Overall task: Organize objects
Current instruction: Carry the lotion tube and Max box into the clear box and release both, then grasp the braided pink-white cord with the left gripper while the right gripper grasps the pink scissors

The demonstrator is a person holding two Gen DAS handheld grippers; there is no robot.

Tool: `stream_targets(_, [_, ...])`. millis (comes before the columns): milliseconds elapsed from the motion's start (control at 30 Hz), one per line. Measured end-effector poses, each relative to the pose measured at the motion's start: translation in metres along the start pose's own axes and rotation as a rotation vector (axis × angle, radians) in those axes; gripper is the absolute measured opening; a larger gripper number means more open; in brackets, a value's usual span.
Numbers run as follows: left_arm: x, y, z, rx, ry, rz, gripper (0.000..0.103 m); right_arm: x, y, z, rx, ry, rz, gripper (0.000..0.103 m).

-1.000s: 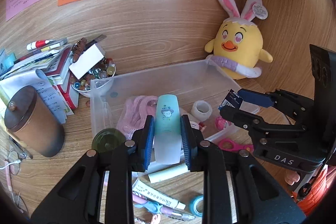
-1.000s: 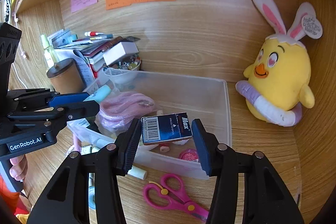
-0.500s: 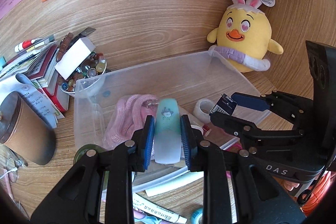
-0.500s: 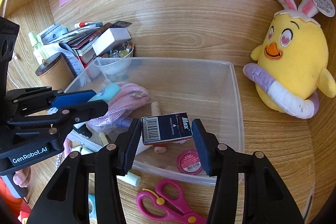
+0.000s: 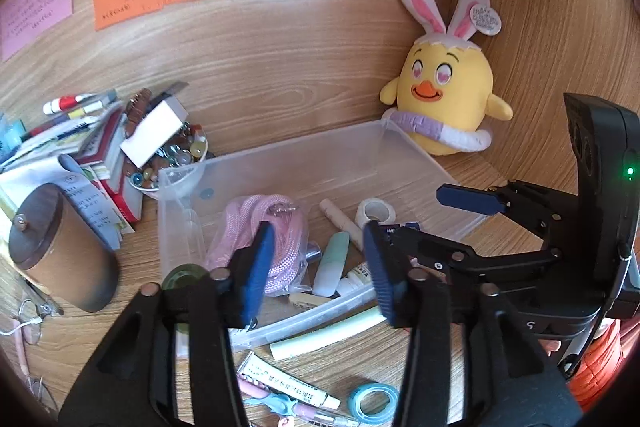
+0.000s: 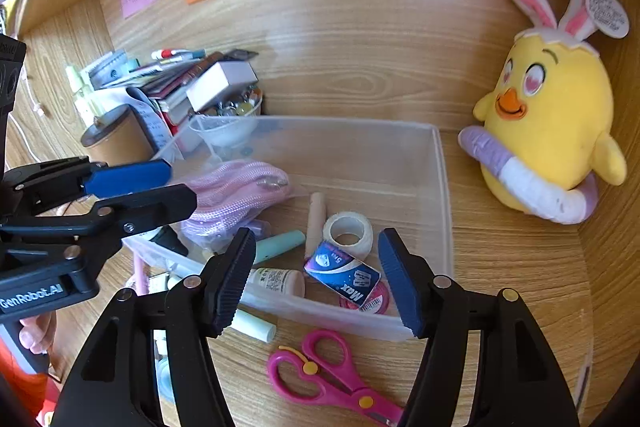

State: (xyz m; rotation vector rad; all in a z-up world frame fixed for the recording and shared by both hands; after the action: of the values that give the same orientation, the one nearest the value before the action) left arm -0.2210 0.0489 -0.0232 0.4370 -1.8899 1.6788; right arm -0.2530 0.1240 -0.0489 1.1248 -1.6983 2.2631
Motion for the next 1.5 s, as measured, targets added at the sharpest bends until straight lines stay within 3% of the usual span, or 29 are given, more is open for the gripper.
stream_targets(133, [-0.001, -0.018, 0.0, 0.018, 0.002, -0.042, 0.065, -0.003, -0.014, 0.002, -0.006, -0.016, -0.022, 0.071])
stream_targets(300, [-0.009, -0.04, 0.007, 0.062, -0.011, -0.094, 0.094, -0.011, -0.031, 0.002, -0.022, -0.044, -0.038, 0.074])
stream_targets(533, [-0.037, -0.055, 0.025, 0.09, -0.045, -0.093, 0.101, -0.035, -0.039, -0.008, -0.065, -0.053, -0.023, 0.081])
stream_targets(733, [-0.073, -0.043, 0.04, 0.099, -0.059, -0.006, 0.102, -0.067, -0.025, -0.026, -0.105, -0.048, 0.063, 0.082])
stream_targets(900, [-0.108, -0.02, 0.048, 0.111, -0.064, 0.086, 0.102, -0.094, -0.005, -0.033, -0.088, -0.068, 0.158, 0.082])
stream_targets(1033, [-0.132, -0.001, 0.047, 0.075, -0.063, 0.179, 0.102, -0.105, 0.007, -0.035, -0.096, -0.081, 0.196, 0.082])
stream_targets(1200, [-0.147, 0.013, 0.048, 0.08, -0.056, 0.219, 0.102, -0.106, 0.014, -0.039, -0.077, -0.057, 0.22, 0.078])
stream_targets(1367, [-0.152, 0.019, 0.049, 0.098, -0.051, 0.237, 0.1, -0.107, 0.012, -0.033, -0.046, -0.073, 0.222, 0.054])
stream_targets(1500, [-0.157, 0.023, 0.046, 0.083, -0.044, 0.263, 0.077, -0.114, 0.007, -0.027, -0.05, -0.1, 0.221, 0.037])
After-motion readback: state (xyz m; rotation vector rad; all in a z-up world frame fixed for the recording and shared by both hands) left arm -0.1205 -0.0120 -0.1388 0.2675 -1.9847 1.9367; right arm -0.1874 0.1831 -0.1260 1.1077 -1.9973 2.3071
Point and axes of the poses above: each gripper's, at about its wrist camera, not at the fingertips, and y roughly the way its jaws point, z to its left, x to its top, the point moved 10 cm from there along y, roughly the way its jaws point, and after that the axes turned 11 degrees about z, right-handed, at the moved point
